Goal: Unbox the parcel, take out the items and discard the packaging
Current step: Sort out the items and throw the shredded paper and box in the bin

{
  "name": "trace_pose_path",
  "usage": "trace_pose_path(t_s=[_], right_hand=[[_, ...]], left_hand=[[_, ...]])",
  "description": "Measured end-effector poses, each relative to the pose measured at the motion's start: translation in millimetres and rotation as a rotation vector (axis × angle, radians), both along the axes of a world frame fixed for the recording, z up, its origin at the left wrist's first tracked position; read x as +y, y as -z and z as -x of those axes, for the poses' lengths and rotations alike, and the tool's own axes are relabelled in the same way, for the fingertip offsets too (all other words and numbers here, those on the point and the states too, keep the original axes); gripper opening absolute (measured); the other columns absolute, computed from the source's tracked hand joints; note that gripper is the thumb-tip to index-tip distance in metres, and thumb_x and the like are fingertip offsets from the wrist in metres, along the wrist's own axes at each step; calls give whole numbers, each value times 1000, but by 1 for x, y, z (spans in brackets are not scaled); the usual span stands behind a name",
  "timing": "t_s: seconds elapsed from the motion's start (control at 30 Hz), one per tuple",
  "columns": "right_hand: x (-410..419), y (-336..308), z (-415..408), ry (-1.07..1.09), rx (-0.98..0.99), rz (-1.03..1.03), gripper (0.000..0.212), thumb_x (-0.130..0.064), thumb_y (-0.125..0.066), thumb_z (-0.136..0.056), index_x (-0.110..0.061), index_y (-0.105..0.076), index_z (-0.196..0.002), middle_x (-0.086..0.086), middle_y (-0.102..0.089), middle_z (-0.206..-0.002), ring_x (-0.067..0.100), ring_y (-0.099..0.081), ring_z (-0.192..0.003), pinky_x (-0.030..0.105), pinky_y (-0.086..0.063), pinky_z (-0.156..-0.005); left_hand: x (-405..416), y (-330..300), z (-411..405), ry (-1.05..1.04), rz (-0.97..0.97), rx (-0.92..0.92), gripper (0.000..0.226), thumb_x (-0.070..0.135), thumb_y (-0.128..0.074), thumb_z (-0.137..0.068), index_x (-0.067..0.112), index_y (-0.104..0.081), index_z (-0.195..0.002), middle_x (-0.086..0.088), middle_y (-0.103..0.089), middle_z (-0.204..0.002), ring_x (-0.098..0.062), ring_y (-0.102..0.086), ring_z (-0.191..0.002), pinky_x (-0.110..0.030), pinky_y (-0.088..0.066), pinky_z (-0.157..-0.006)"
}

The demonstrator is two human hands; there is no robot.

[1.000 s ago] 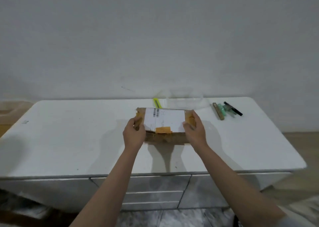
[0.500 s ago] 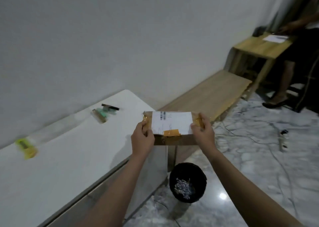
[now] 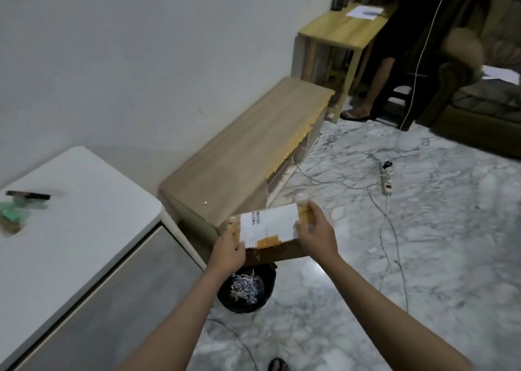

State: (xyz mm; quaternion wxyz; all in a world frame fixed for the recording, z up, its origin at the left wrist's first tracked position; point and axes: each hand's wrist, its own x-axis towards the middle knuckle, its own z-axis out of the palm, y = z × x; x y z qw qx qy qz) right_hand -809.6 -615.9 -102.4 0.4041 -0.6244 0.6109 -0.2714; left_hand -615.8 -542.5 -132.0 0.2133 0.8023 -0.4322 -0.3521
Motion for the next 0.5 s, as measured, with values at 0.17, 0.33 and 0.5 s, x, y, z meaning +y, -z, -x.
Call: trace_pose_path(t_s=[0.17,0.33,0.5], right_hand=[[-6,30,-17,-167,-7,-171,67,-30,-55,-91,-19,-22,-148,4,-26,-155,24,-22,-144,42,-32,-113],[0,61,-19,-305,144,-381,66,-36,-52,-92,-12,-24,-148,8,-25,-156,25,-22,-144,40,-28,-114],[5,66,-30,-310,154,-386,57,-33,-51,-93,-12,-34,-143,8,-36,-150,25,-36,-137,36,-35,-109]], left_hand=[[-21,25,-5,110,-348,-51,59,41,-43,-94,9,-29,-142,-23,-20,-152,-38,-27,-137,-40,-33,-107],[-16,27,-2,55,-260,-54,55,37,-45,-95,9,-33,-141,-19,-30,-147,-33,-38,-130,-33,-37,-96],[8,29,-9,10,-116,-31,36,20,-48,-92,-1,-54,-120,-16,-57,-118,-25,-54,-104,-29,-43,-84]])
